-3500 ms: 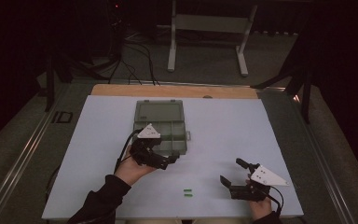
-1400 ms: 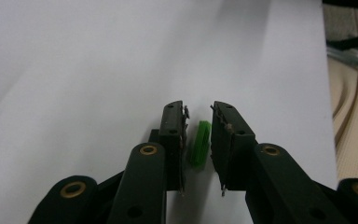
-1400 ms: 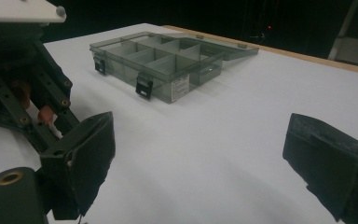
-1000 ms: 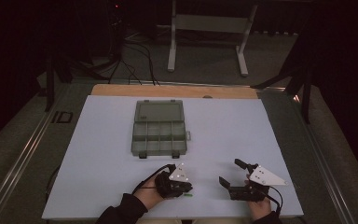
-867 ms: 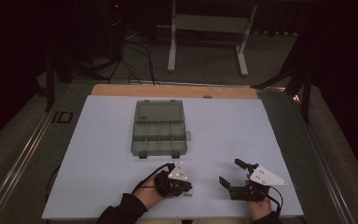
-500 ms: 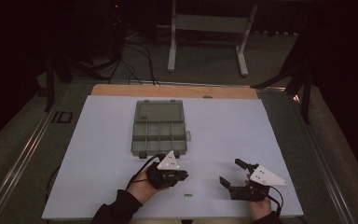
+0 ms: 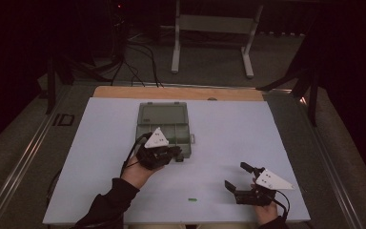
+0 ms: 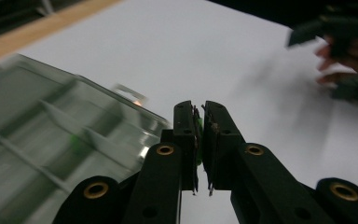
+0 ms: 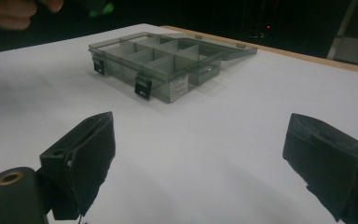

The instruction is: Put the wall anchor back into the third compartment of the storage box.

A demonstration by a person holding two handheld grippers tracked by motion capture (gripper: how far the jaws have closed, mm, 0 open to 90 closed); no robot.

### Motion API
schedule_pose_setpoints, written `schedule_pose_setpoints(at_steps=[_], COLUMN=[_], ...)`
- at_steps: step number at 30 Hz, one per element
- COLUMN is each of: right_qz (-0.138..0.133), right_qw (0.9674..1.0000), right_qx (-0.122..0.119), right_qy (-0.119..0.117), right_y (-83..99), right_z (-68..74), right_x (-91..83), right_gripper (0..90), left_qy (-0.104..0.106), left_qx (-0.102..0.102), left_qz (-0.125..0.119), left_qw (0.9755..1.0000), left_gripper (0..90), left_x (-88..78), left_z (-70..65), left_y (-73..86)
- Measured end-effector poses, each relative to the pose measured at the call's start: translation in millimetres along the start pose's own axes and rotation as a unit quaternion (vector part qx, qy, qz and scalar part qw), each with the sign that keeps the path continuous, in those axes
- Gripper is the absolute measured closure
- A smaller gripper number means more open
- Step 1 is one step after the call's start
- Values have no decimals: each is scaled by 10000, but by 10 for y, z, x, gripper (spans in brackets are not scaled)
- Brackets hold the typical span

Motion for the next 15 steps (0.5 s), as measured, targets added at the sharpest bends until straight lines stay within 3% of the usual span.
schedule_pose_setpoints(at_steps=[8,15], right_qz=[1,-5], right_qw=[10000,10000], right_qx=[-6,-3], right_qy=[1,-2], right_y=[1,5], right_z=[0,-4], right_x=[2,4], right_gripper=[95,95], left_qy=[-418,-652], left_qx=[-275,-517], left_qz=[-68,21], left_qw=[9987,9965], left_gripper=[828,828], left_x=[-7,121], left_z=[246,427], left_y=[-136,-168])
Point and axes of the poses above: each handheld gripper's, and its own axes: x roughly forward along the jaws, y roughly out of its underside, z roughly to its left, the point moved 2 cm from there along x, roughly forward along the jaws
